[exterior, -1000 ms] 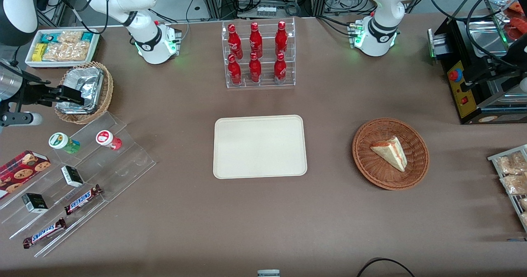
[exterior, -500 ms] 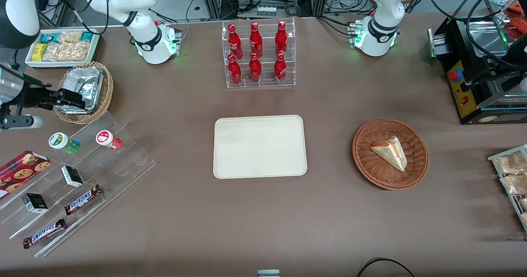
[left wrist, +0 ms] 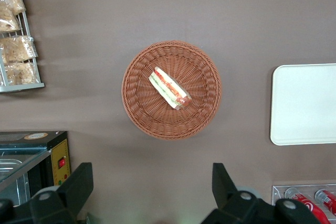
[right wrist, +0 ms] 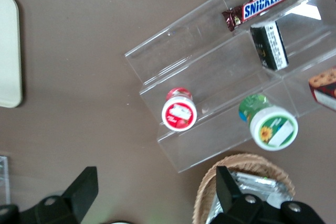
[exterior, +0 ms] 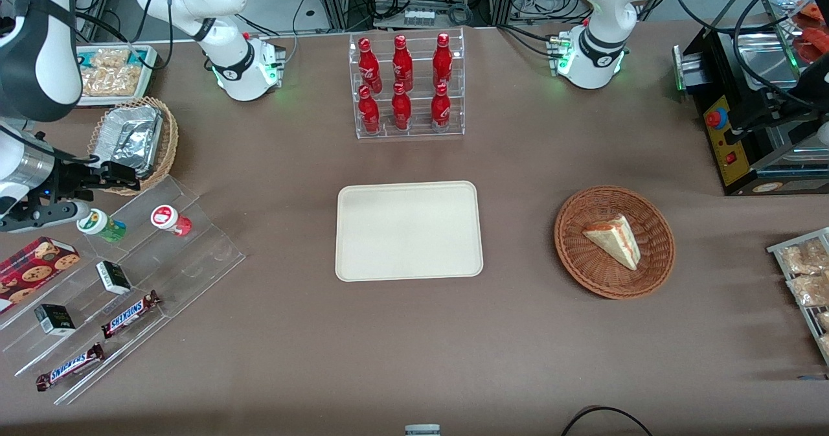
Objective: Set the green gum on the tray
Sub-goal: 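Move the right gripper down toward the green-lidded gum container on the display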
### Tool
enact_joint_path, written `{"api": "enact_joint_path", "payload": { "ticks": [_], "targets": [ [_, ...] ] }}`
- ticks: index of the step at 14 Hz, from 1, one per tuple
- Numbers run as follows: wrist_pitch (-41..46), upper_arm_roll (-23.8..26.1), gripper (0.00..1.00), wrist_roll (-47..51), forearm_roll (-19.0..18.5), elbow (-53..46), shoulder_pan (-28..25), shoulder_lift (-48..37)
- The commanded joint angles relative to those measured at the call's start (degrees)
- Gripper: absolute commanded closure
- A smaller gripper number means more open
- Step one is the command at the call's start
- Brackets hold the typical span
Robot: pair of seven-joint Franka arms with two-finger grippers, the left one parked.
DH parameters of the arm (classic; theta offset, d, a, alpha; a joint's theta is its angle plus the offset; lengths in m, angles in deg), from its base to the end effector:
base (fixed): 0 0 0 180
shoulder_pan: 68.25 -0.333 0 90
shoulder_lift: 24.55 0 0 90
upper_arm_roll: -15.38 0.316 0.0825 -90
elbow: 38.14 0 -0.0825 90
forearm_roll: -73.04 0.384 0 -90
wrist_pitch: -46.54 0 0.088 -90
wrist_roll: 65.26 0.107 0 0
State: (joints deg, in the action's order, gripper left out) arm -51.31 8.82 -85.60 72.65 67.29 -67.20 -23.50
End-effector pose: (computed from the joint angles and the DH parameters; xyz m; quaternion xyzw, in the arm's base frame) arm 0.5459 -0.0732 0.4987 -0.9909 -0.1112 0.0740 0.0139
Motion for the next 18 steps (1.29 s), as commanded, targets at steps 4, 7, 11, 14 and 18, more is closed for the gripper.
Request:
{"api": "enact_joint_path", "payload": {
  "ticks": [4,7,11,14,18],
  "targets": [
    [-11.5,-0.1,0.0,-24.2,0.0,7.9,5.5,-0.8],
    [-16.2,-0.1,0.0,-35.2,-0.6,9.7,7.7,0.3],
    [-20.0,-0.1,0.0,-42.3,-0.6,10.4,9.8,1.9],
    [-23.5,-0.1,0.0,-44.7,-0.6,12.2,11.1,2.1],
    [-26.9,-0.1,0.0,-46.6,-0.6,13.1,12.3,3.4]
  ]
}}
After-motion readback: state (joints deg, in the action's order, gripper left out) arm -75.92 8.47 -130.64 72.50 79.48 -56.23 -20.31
